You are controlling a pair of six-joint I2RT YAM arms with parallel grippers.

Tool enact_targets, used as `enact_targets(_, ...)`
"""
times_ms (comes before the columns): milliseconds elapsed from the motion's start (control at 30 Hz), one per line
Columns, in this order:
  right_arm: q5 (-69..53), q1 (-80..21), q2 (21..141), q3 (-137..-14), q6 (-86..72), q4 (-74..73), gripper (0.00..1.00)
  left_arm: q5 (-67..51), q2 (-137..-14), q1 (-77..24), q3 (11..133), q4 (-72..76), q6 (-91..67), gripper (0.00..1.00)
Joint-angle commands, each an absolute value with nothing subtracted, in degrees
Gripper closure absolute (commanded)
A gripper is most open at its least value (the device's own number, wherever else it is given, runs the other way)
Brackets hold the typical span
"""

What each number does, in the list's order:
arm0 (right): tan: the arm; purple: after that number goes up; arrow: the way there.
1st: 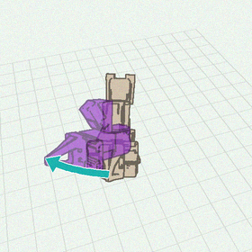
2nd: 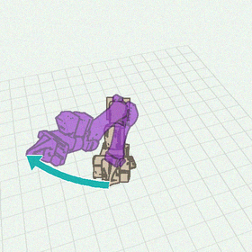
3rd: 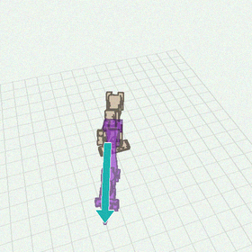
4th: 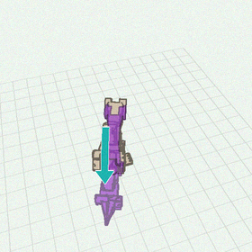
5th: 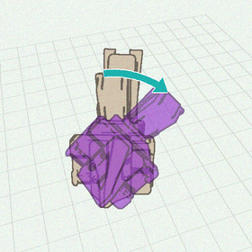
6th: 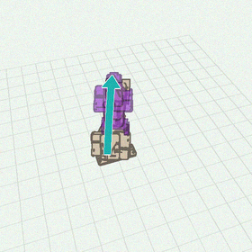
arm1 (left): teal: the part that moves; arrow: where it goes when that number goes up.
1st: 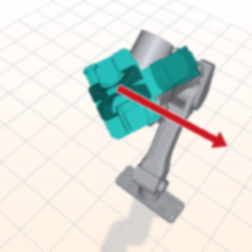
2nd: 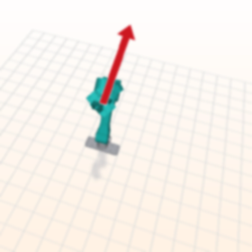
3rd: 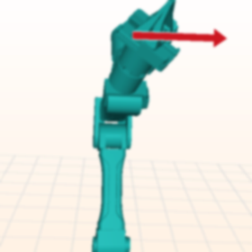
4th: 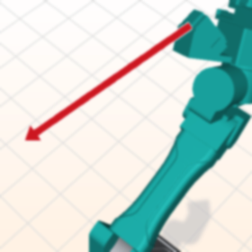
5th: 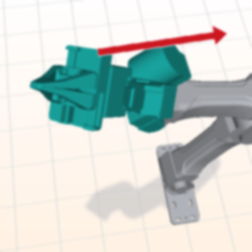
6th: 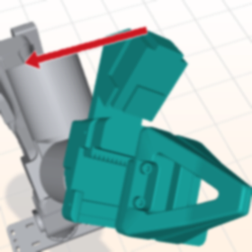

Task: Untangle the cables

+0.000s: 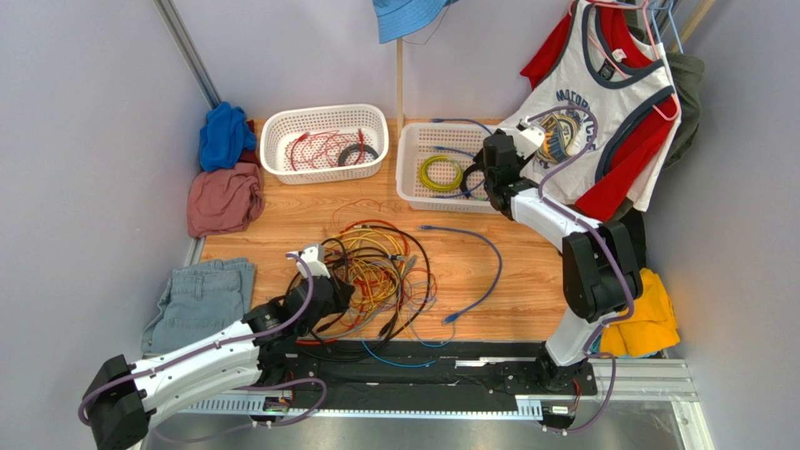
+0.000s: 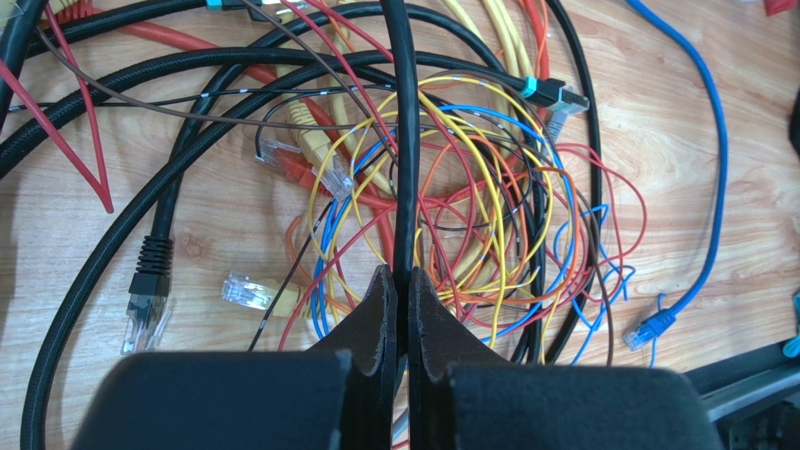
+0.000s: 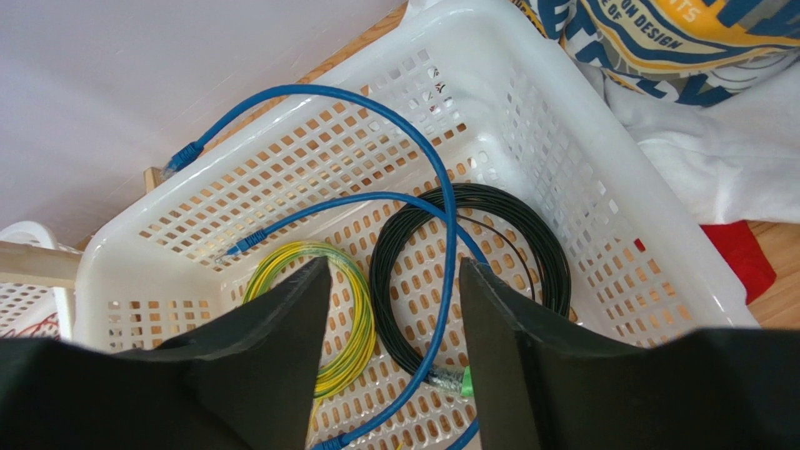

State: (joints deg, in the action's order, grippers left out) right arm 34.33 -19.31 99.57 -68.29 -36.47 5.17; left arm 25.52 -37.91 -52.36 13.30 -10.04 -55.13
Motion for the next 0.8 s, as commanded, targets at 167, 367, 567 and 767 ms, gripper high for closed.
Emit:
enact_targets(167, 31.7, -21.0, 82.3, -64.2, -38.1, 1.9, 0.40, 25.4, -37.9, -51.9, 15.1, -10.6, -54.9, 1.00)
enact_targets(367, 19.3, -25.5, 72.7, -58.2, -36.2, -2.1, 0.45, 26.3, -34.2, -51.9, 15.6, -12.1, -54.7, 1.00)
enact_targets(567, 18.4, -34.6, 69.1, -54.8, -33.3, -11.0, 0.45, 27.1, -32.2, -51.9, 17.0, -14.5, -53.6, 1.00)
enact_targets(767, 22.1, -34.7, 66.5, -51.2, -32.5, -11.6, 0.46, 27.4, -31.6, -51.9, 19.0, -15.6, -52.6, 1.00)
